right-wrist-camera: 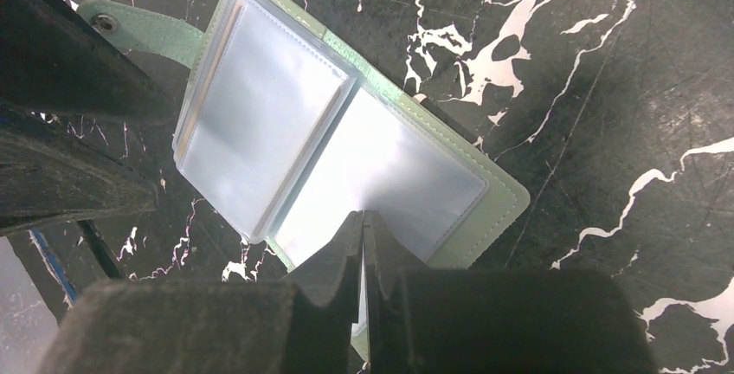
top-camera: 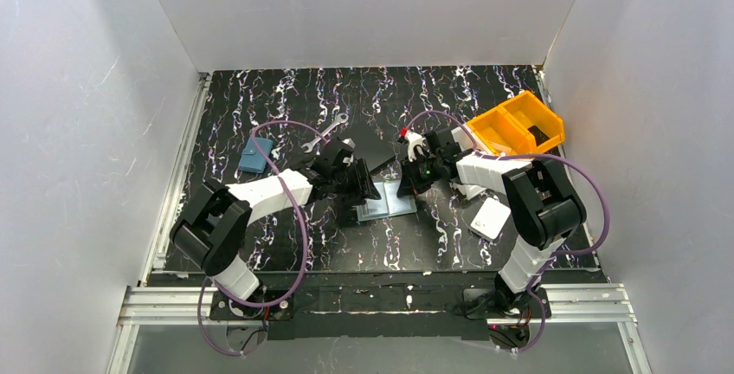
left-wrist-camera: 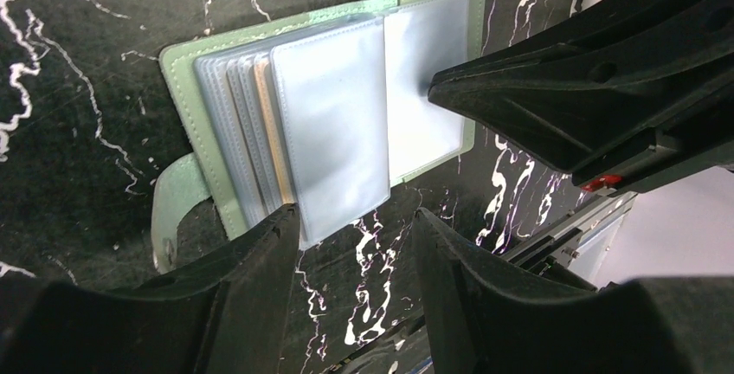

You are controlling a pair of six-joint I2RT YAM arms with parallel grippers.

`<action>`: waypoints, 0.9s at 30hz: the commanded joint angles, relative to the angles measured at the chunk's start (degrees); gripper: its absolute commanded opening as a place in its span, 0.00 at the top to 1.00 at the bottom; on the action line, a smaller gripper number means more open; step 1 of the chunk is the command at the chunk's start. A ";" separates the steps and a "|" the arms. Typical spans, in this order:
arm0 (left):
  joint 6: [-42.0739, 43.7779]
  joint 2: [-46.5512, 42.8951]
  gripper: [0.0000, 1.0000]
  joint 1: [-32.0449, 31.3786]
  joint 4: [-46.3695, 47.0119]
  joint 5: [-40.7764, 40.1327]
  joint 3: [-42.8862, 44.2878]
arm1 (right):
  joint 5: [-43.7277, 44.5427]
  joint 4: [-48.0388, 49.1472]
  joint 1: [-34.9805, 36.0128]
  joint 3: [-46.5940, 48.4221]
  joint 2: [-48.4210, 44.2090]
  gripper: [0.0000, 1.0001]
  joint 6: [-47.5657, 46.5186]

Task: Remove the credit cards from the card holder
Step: Remove the credit card from the card holder.

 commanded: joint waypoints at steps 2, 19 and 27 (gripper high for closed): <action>0.37 1.91 0.51 0.35 0.23 2.18 1.16 | 0.51 -0.96 0.13 2.08 0.79 0.90 -1.19; -1.33 6.10 0.52 0.33 5.22 7.39 2.09 | 0.25 -2.04 0.62 2.72 2.07 0.90 -1.63; -0.57 5.00 0.54 0.37 5.84 8.07 2.81 | -0.82 -2.68 0.79 3.10 2.49 0.87 -1.78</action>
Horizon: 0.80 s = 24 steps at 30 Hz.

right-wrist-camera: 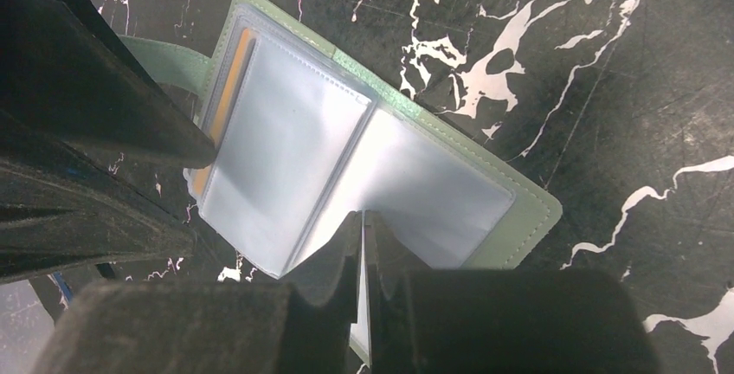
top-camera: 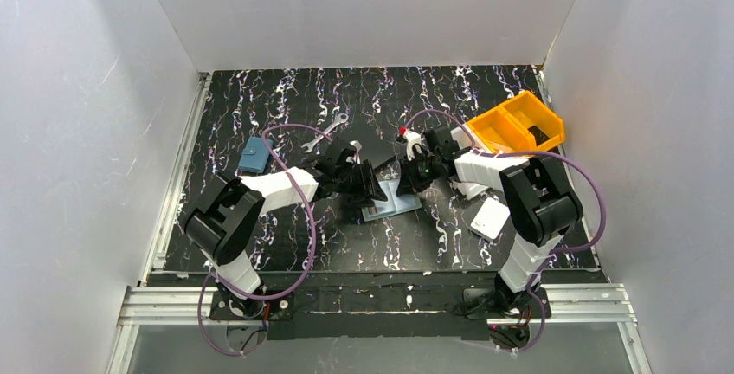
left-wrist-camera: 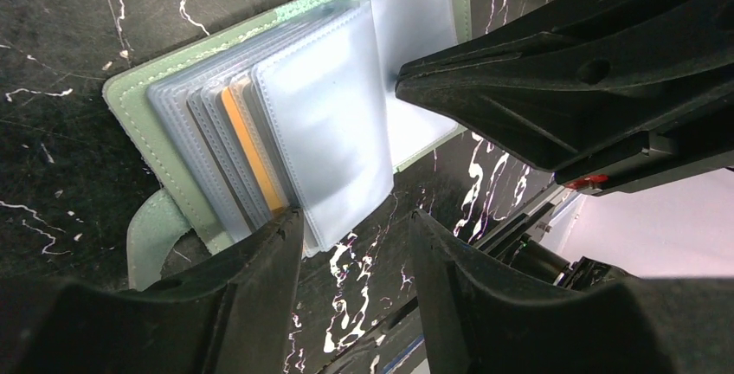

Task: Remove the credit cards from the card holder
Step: Remove the credit card from the card holder.

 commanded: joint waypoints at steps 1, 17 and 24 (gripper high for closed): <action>0.66 -0.60 0.55 -0.06 0.60 0.88 1.88 | -1.33 -2.17 0.58 1.76 1.10 0.84 -1.04; -0.90 2.32 0.54 -0.06 1.19 1.81 3.68 | -4.48 -2.21 0.75 1.68 0.66 0.65 -1.06; -0.72 4.23 0.53 -0.05 1.83 2.66 6.78 | -5.13 -3.72 0.69 2.74 -0.62 0.54 -3.29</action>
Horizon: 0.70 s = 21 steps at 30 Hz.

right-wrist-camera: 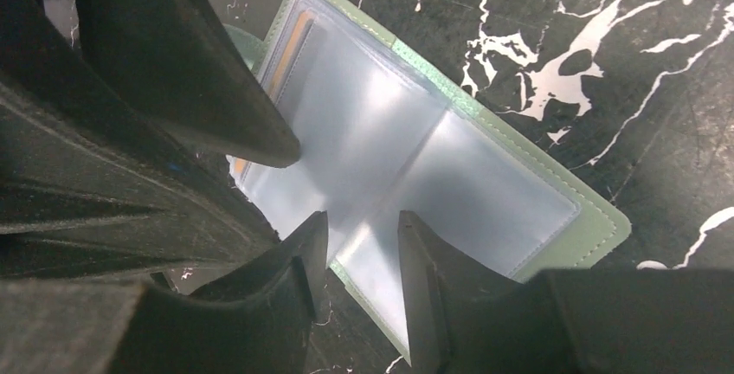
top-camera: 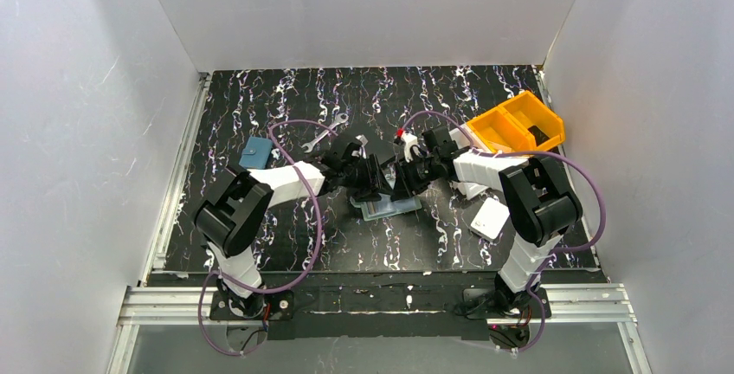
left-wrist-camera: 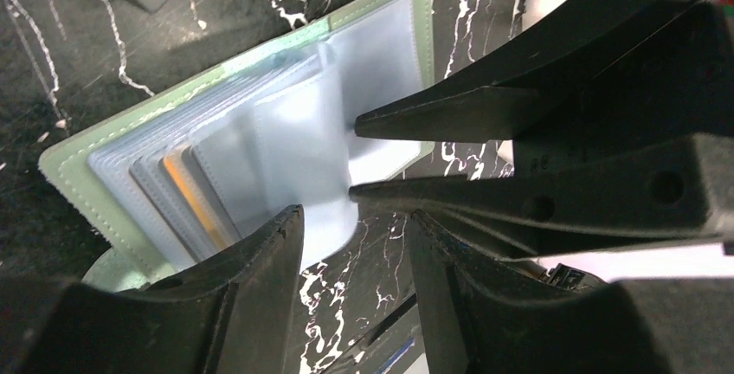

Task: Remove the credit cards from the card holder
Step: Remove the credit card from the card holder.

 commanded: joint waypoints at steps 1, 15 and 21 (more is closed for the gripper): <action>0.30 0.45 0.53 -0.01 0.76 1.09 3.11 | -0.03 -2.44 0.14 2.46 -1.58 0.51 -3.23; -0.11 -1.15 0.52 -0.02 4.14 -2.44 1.72 | -0.51 -0.26 -5.22 0.47 -8.63 0.50 -1.19; 3.16 -7.09 0.50 -0.03 -3.32 -9.03 -0.23 | -5.18 0.26 -4.22 0.44 -7.27 0.58 -1.19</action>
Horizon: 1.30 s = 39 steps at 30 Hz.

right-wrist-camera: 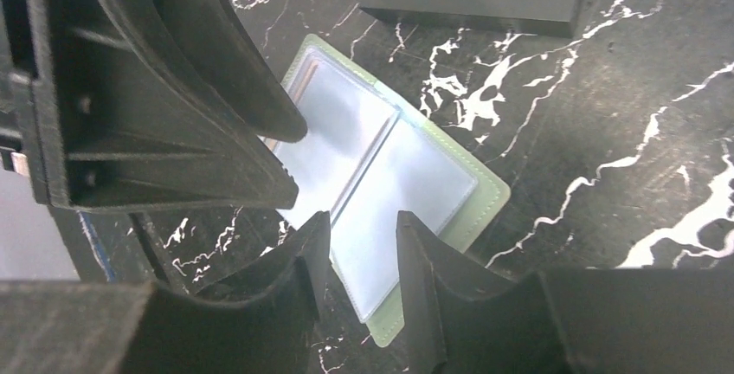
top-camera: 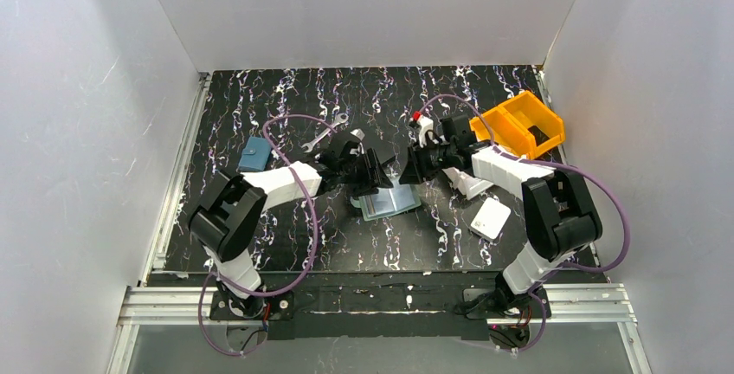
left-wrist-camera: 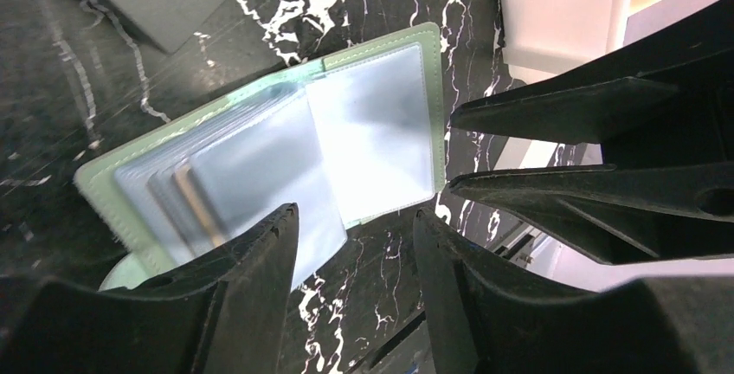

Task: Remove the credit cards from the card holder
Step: Remove the credit card from the card holder.

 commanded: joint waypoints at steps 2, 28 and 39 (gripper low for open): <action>3.34 -7.98 0.49 -0.02 -5.99 -6.45 -2.26 | -5.63 2.35 2.11 -0.70 -0.45 0.56 -0.20; 4.86 -33.42 0.48 0.42 -14.15 -19.41 -18.67 | 30.26 -0.36 21.90 4.15 5.28 0.13 -8.12; 1.45 -33.78 0.48 0.39 -2.81 -10.30 -22.10 | 29.90 -2.89 21.90 5.29 7.51 0.30 -8.36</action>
